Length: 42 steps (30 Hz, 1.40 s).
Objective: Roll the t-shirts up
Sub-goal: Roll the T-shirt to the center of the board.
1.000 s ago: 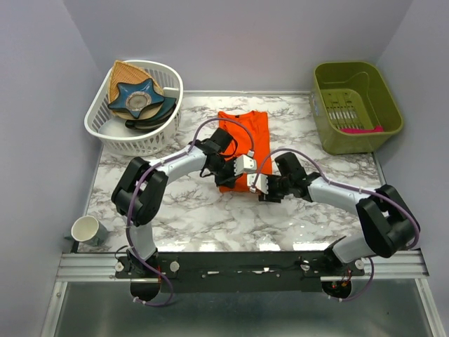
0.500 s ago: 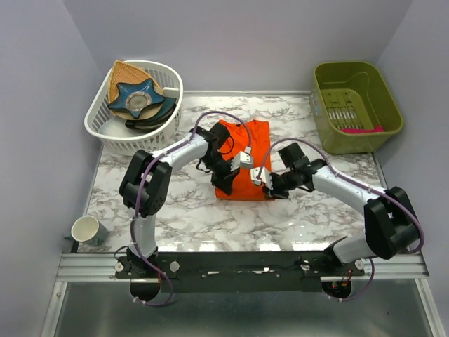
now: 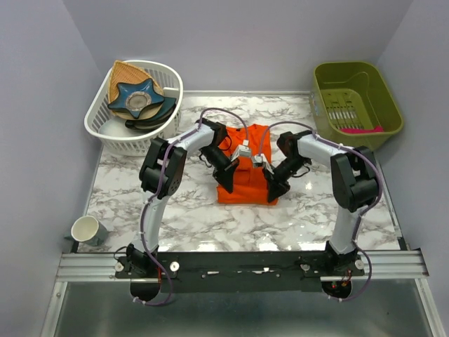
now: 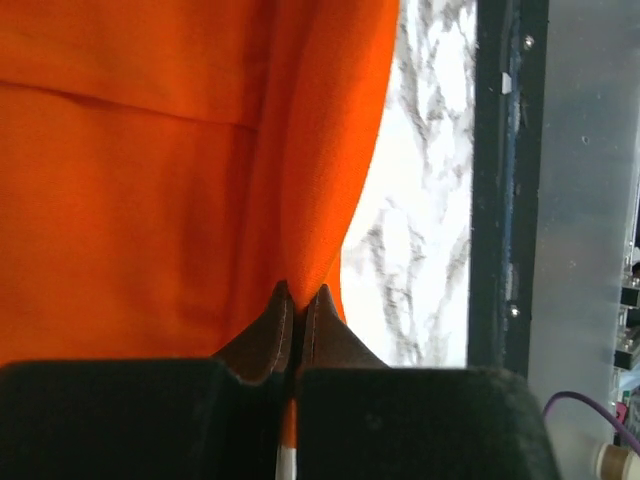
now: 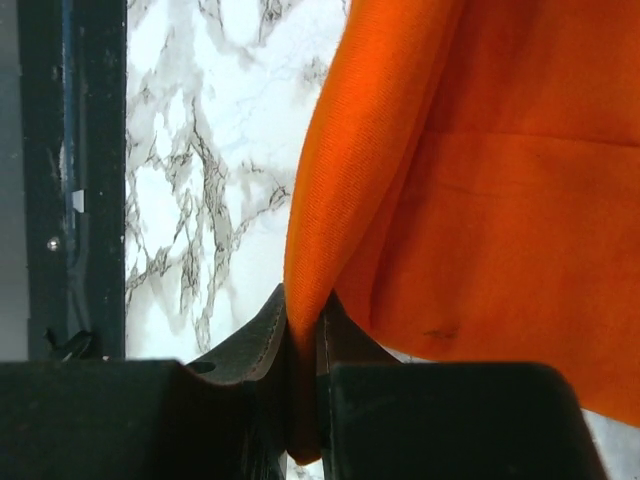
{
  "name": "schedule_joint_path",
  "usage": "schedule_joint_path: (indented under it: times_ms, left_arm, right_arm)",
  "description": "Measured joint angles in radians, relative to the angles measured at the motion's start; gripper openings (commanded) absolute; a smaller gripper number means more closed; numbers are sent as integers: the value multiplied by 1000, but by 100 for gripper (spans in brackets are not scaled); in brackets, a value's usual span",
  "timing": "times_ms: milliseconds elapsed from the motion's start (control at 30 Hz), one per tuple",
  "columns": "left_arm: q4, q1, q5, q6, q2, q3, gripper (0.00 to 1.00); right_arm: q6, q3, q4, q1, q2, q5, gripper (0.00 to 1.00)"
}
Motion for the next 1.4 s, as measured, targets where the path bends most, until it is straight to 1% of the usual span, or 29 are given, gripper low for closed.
schedule_joint_path:
  times_ms: [67, 133, 233, 333, 467, 633, 733, 867, 900, 967, 1000, 1067, 1133, 1233, 1267, 1300, 1400]
  left_arm:
    - [-20, 10, 11, 7, 70, 88, 0]
    - [-24, 17, 17, 7, 112, 134, 0]
    - [-29, 27, 16, 8, 149, 178, 0]
    - [-31, 37, 14, 8, 166, 197, 0]
    - [-32, 48, 12, 8, 169, 194, 0]
    - [-32, 63, 17, 8, 169, 179, 1]
    - [-32, 68, 17, 8, 170, 174, 4]
    - [-31, 69, 14, -35, 179, 179, 20]
    - [-30, 69, 7, -60, 180, 177, 22]
    - [0, 69, -9, -111, 174, 153, 27]
    - [20, 70, -18, -133, 169, 139, 28]
    - [96, 75, -34, -206, 122, 63, 31]
    - [190, 81, -86, -273, 43, -26, 34]
    - [338, 100, -175, -374, -82, -139, 35]
    - [361, 106, -192, -402, -103, -156, 36]
    - [423, 121, -231, -444, -164, -203, 37]
    - [522, 148, -301, -498, -266, -271, 42]
  right_arm:
    - [-15, 48, -53, -16, 53, -7, 7]
    - [-41, 122, -106, -33, 126, -8, 7]
    - [-61, 198, -138, -47, 195, -6, 8]
    - [-79, 282, -172, -56, 268, -1, 8]
    - [-81, 339, -187, -57, 327, 5, 7]
    - [-79, 355, -197, -51, 333, 6, 7]
    - [-79, 355, -197, -48, 339, 7, 8]
    - [-71, 355, -199, -47, 357, 5, 11]
    - [-63, 357, -203, -47, 363, 0, 14]
    - [-47, 371, -215, -47, 375, -3, 15]
    - [-31, 391, -227, -46, 391, -4, 16]
    - [3, 426, -254, -46, 419, -6, 17]
    - [27, 448, -265, -45, 436, -6, 17]
    - [57, 477, -285, -42, 457, -2, 17]
    - [80, 492, -294, -39, 469, 2, 17]
    - [100, 504, -302, -35, 478, 6, 17]
    - [165, 542, -325, -28, 504, 21, 17]
